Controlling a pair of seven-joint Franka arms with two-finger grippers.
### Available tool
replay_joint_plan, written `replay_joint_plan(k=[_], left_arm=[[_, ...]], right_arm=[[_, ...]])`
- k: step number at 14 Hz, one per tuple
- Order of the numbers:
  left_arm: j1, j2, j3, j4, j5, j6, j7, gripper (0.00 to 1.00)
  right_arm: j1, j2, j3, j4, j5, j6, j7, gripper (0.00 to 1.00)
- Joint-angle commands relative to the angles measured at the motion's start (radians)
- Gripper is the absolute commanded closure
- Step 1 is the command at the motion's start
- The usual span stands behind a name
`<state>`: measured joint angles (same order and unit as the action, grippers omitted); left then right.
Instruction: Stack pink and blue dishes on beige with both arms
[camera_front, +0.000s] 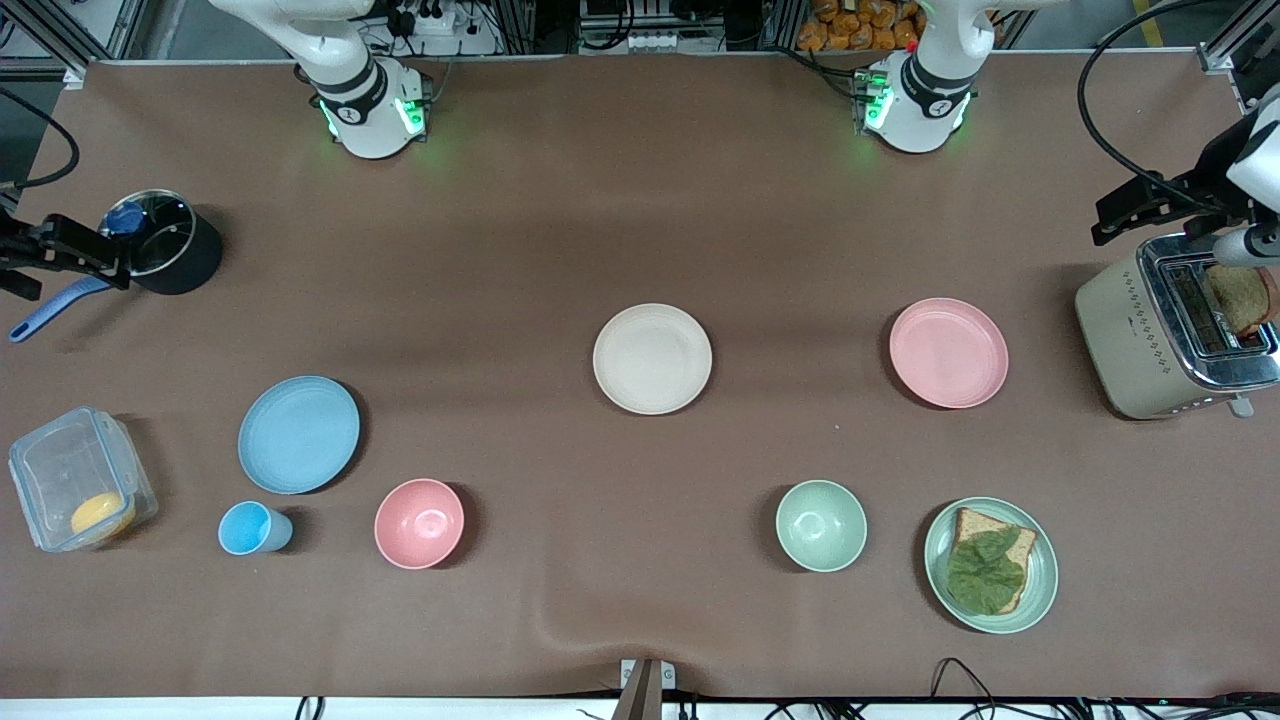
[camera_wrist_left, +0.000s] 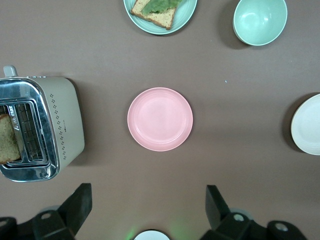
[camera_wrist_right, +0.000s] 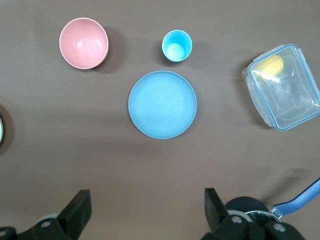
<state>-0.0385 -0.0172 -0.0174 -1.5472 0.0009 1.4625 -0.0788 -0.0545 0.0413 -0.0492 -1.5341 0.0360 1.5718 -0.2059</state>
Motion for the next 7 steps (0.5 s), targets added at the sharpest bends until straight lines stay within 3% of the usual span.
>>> replay_joint_plan(k=[1, 7], left_arm=[[0.005, -0.007, -0.003, 0.001, 0.007, 0.001, -0.013, 0.00], [0.012, 0.026, -0.001, -0.016, 0.004, 0.005, -0.016, 0.00]], right_arm=[[-0.005, -0.008, 0.002, -0.003, -0.012, -0.007, 0.000, 0.00], [-0.005, -0.006, 0.000, -0.003, -0.012, -0.007, -0.006, 0.00]])
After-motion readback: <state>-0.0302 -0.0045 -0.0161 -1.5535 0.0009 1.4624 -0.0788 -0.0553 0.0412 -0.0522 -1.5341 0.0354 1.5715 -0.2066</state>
